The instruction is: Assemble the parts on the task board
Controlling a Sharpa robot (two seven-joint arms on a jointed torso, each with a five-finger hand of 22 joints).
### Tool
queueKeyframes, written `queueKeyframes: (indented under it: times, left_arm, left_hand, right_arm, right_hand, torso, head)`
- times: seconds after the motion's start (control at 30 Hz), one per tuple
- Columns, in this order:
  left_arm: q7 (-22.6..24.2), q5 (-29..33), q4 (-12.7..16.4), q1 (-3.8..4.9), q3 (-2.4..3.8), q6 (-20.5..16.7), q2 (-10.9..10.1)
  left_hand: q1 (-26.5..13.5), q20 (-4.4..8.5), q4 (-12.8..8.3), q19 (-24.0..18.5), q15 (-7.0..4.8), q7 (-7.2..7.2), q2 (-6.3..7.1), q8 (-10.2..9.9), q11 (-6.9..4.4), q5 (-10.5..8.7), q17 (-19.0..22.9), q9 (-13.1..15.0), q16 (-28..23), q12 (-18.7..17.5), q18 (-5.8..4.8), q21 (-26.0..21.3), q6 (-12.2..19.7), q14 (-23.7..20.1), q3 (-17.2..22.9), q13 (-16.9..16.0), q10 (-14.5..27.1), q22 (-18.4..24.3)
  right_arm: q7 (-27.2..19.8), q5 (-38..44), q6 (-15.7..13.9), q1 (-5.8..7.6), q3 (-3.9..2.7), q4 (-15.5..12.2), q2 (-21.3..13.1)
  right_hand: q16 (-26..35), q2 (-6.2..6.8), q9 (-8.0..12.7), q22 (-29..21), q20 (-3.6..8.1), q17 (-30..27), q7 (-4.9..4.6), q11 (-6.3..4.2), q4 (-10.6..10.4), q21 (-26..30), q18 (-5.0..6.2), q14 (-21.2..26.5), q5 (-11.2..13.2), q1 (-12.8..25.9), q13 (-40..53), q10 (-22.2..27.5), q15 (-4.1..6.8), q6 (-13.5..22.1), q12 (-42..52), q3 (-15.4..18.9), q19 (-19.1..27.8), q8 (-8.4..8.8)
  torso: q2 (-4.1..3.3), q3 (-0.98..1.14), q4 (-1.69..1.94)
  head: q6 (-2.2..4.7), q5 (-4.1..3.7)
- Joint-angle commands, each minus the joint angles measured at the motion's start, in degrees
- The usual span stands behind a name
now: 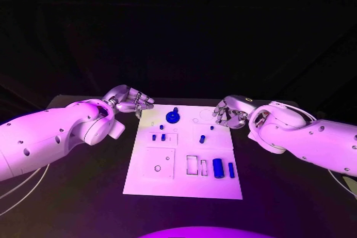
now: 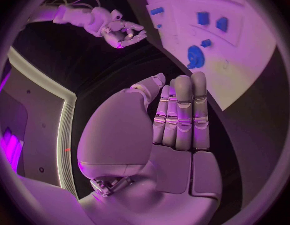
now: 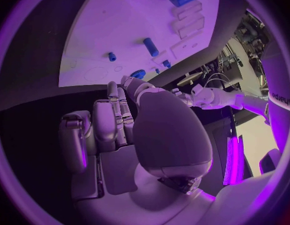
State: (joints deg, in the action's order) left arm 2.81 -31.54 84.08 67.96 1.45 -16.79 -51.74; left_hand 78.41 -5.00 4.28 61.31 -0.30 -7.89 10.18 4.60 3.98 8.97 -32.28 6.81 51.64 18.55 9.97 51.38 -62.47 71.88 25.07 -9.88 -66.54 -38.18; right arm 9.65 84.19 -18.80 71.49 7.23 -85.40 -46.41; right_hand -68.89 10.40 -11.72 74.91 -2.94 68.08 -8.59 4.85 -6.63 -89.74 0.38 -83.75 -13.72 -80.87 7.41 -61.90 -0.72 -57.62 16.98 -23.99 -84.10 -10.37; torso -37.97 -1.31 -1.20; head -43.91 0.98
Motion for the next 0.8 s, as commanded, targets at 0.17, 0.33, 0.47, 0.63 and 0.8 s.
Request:
queueKeyframes:
  times: [0.17,0.33,0.47,0.63,0.8]
  left_arm:
    - [10.29,22.09,4.19,0.04,0.03,-0.75,-1.69]
    - [11.58,23.84,5.63,0.02,0.01,-0.66,-2.35]
    - [11.98,24.28,6.06,0.01,0.01,-0.73,-2.59]
    - [12.20,24.50,6.40,0.00,0.01,-0.84,-2.79]
    - [12.29,24.57,6.58,0.00,0.01,-0.83,-2.86]
  left_hand:
    - [-0.75,-0.10,0.03,-0.07,0.08,-0.18,-0.12,-0.19,-0.02,-0.22,0.42,-0.04,-0.52,0.00,0.66,-0.89,-0.30,-0.37,-0.79,-0.26,0.38,0.66]
    - [-0.38,-0.07,-0.26,0.10,0.04,-0.13,-0.41,-0.22,-0.09,-0.18,0.59,-0.03,-0.67,0.08,0.67,-1.29,-0.37,-0.40,-0.93,-0.42,0.40,0.96]
    - [-0.30,-0.06,-0.33,0.13,0.03,-0.13,-0.44,-0.22,-0.10,-0.19,0.62,-0.03,-0.70,0.10,0.67,-1.37,-0.39,-0.40,-0.96,-0.45,0.41,1.02]
    - [-0.12,-0.05,-0.48,0.21,0.02,-0.14,-0.52,-0.25,-0.11,-0.18,0.68,-0.03,-0.75,0.13,0.67,-1.52,-0.39,-0.42,-1.03,-0.52,0.45,1.14]
    - [-0.02,-0.04,-0.60,0.27,0.02,-0.20,-0.55,-0.29,-0.08,-0.19,0.73,-0.03,-0.80,0.13,0.67,-1.65,-0.36,-0.44,-1.10,-0.57,0.53,1.24]
  right_arm:
    - [6.47,14.27,4.82,-0.01,0.19,1.85,2.46]
    - [6.59,15.03,5.97,-0.39,0.40,2.52,3.77]
    - [6.49,15.03,6.77,-0.77,0.49,2.84,4.37]
    - [6.32,14.84,7.45,-1.43,0.55,3.04,4.91]
    - [6.13,14.59,7.56,-1.99,0.57,3.73,5.61]
  right_hand:
    - [-2.91,0.69,0.50,15.09,-0.16,2.50,-0.05,0.28,0.48,-0.26,-0.38,-2.91,0.65,0.36,-1.08,-1.30,-0.09,-1.30,-2.42,-2.17,-5.90,1.29]
    - [-4.28,0.86,0.76,15.09,-0.38,3.57,-0.14,0.31,1.06,-0.26,-0.38,-2.91,0.64,0.87,-1.68,-2.02,-0.16,-2.02,-3.92,-3.19,-5.90,2.16]
    - [-4.89,1.08,1.00,7.79,-3.37,3.76,0.34,0.06,2.38,5.26,2.42,-2.79,0.44,1.36,-2.11,-2.86,0.40,-2.63,-5.50,-3.66,6.17,3.43]
    - [-5.23,0.74,1.04,1.46,-3.69,3.71,-0.09,0.13,3.08,11.23,4.01,-2.78,-0.01,2.22,-2.08,-3.32,0.43,-3.28,-6.34,-3.62,8.64,4.32]
    - [-5.30,0.70,1.06,0.48,-3.55,3.56,-0.21,0.13,3.54,12.49,4.03,-2.74,-0.18,2.57,-2.03,-3.37,0.41,-3.44,-6.76,-3.60,7.72,4.85]
  torso:
    - [-0.07,-0.07,0.06]
    - [-0.21,-0.02,-0.06]
    - [-0.16,0.00,0.02]
    - [-0.22,-0.02,-0.04]
    - [-0.18,0.05,-0.01]
  head:
    - [0.18,-0.97]
    - [0.11,-0.51]
    - [-0.12,-0.51]
    - [-0.31,-0.43]
    - [-0.51,-0.47]
